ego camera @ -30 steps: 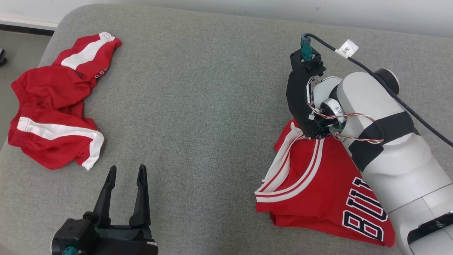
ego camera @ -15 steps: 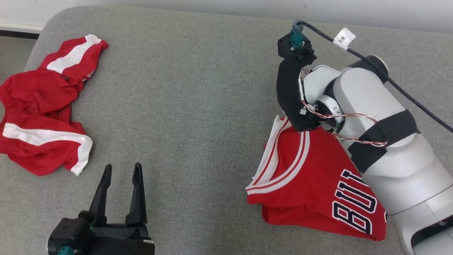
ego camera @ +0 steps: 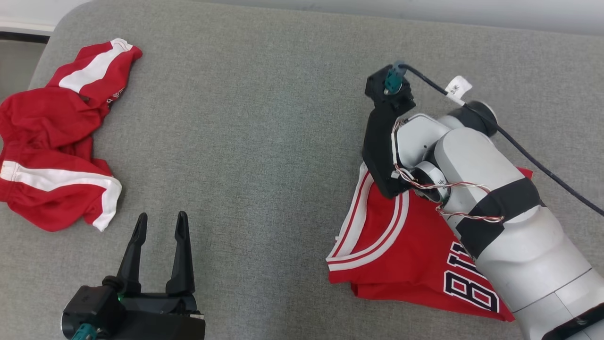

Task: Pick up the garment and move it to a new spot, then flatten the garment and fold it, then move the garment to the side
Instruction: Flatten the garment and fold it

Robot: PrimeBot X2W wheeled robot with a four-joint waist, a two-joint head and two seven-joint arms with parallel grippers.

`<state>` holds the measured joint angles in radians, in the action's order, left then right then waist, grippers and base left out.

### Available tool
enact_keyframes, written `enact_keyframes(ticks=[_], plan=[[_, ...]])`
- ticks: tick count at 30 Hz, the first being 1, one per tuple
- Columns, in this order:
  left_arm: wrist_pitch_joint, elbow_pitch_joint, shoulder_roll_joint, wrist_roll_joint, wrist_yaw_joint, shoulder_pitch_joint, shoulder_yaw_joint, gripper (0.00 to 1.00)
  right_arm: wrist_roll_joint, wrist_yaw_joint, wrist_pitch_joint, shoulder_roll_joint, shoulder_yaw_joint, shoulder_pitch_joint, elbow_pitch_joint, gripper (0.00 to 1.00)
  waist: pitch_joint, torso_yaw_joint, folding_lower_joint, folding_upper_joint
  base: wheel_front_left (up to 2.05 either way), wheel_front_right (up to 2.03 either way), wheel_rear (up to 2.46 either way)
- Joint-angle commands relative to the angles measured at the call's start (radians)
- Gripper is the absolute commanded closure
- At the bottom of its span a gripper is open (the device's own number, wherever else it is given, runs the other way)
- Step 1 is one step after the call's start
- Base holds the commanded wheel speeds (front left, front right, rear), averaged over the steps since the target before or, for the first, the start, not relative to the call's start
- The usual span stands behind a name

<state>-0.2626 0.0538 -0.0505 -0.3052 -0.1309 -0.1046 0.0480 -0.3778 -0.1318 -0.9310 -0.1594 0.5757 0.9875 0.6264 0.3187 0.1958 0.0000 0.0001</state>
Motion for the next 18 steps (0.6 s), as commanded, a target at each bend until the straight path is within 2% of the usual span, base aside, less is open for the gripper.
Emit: enact_keyframes(ticks=[1, 8, 15, 18], plan=[[-0.003, -0.001, 0.000, -0.002, 0.001, 0.000, -0.004, 0.00, -0.003, 0.003, 0.023, 0.003, -0.003, 0.001, -0.008, 0.00, -0.003, -0.002, 0.0000, -0.0001, 0.00, 0.00, 0.00], [-0.003, -0.003, 0.000, 0.004, 0.001, 0.021, -0.011, 0.00, 0.013, 0.003, 0.233, -0.021, -0.055, -0.046, -0.126, 0.00, -0.040, -0.027, 0.0000, -0.0001, 0.00, 0.00, 0.00], [-0.003, -0.010, 0.000, 0.017, 0.001, 0.053, -0.034, 0.00, 0.129, 0.003, 0.535, -0.028, -0.244, -0.219, -0.298, 0.00, -0.090, -0.062, 0.0000, -0.0001, 0.00, 0.00, 0.00], [-0.003, -0.013, 0.000, 0.022, 0.001, 0.066, -0.043, 0.00, 0.178, 0.003, 0.646, -0.035, -0.291, -0.313, -0.377, 0.00, -0.114, -0.080, 0.0000, -0.0001, 0.00, 0.00, 0.00]])
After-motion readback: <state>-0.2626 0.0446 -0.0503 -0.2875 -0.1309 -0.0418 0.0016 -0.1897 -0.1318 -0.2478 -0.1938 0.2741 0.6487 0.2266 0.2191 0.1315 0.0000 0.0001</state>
